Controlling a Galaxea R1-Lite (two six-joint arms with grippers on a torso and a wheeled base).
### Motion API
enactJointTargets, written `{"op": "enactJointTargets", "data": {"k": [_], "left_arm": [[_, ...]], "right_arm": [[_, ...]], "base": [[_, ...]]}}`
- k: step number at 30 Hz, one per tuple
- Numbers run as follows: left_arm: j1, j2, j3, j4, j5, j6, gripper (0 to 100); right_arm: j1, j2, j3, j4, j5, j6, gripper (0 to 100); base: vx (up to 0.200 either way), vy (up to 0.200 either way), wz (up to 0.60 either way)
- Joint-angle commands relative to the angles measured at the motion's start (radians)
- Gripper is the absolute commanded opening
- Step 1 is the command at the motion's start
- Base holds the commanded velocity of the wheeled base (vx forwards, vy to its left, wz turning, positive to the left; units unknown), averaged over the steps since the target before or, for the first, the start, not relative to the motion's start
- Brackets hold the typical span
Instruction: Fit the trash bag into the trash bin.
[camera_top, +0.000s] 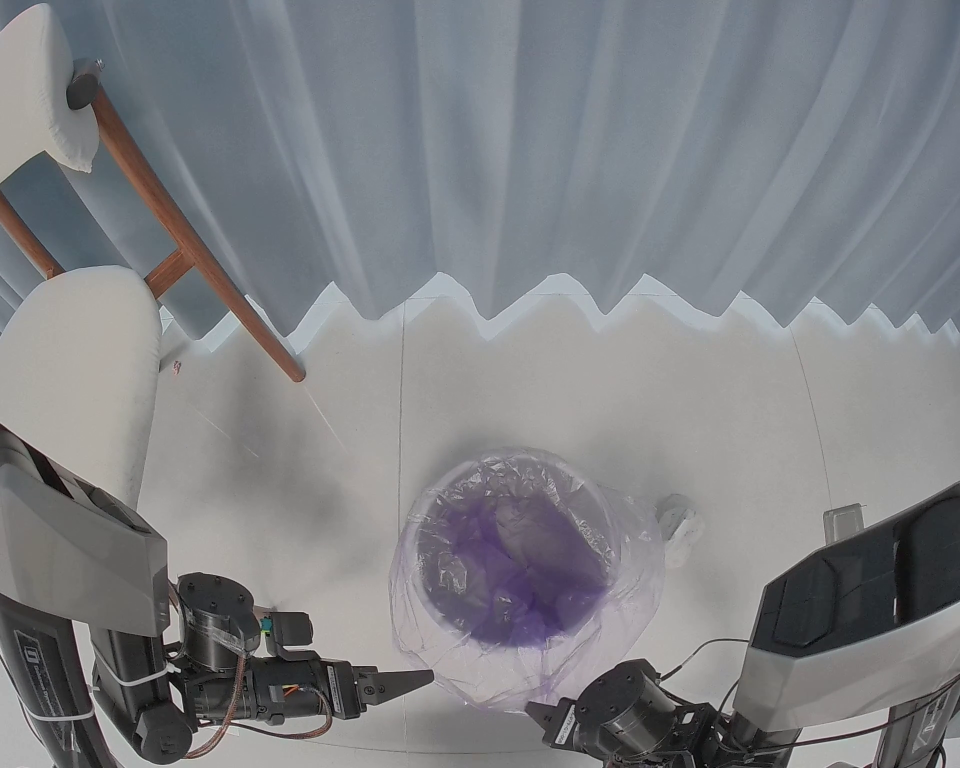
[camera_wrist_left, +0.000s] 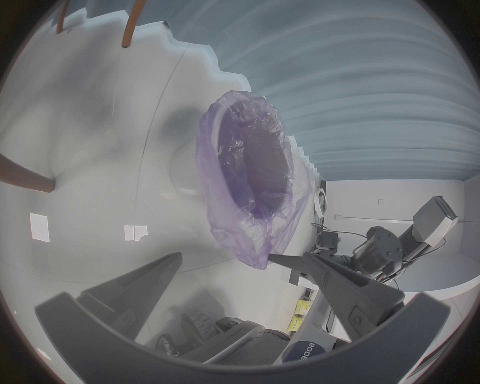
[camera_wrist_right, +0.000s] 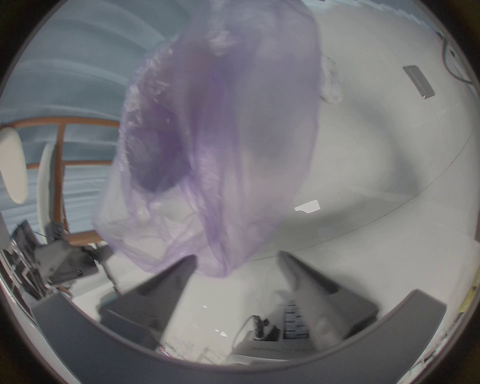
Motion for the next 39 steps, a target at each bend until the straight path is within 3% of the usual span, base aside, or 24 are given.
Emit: {"op": "enactJointTargets", "data": {"k": [1,3,5,8,15,18,23,33,39], "left_arm": [[-0.004,-0.001,0.012,-0.001,0.0,-0.001,100],[-0.002,0.003,0.012,-0.001,0.0,-0.001,100],[-0.002,0.006,0.007,-0.001,0.0,-0.001,100],[-0.004,0.009,-0.008,-0.001,0.0,-0.002,100],[-0.005,0.052,-0.107,0.003,0.042,-0.021,100],[-0.007,0.074,-0.133,0.003,0.063,-0.035,100],[-0.005,0.121,-0.202,0.01,0.1,-0.136,100],[-0.025,0.173,-0.156,0.009,0.187,-0.14,100],[-0.03,0.2,-0.108,0.009,0.223,-0.137,100]], "right_arm": [[0.001,-0.087,0.04,-0.123,0.003,0.029,100],[0.003,-0.222,0.103,-0.152,0.087,0.017,100],[-0.002,-0.302,0.121,-0.143,0.127,0.008,100],[-0.031,-0.354,0.114,-0.071,0.128,0.003,100],[-0.249,-0.385,-0.026,0.147,0.133,0.005,100],[-0.292,-0.382,-0.072,0.205,0.139,0.005,100],[-0.381,-0.379,-0.198,0.391,0.174,-0.01,100],[-0.4,-0.366,-0.135,0.454,0.185,-0.053,100],[-0.407,-0.314,-0.067,0.44,0.233,-0.05,100]], "base": [[0.0,0.0,0.0],[0.0,0.0,0.0],[0.0,0.0,0.0],[0.0,0.0,0.0],[0.0,0.0,0.0],[0.0,0.0,0.0],[0.0,0.0,0.0],[0.0,0.0,0.0],[0.0,0.0,0.0]]}}
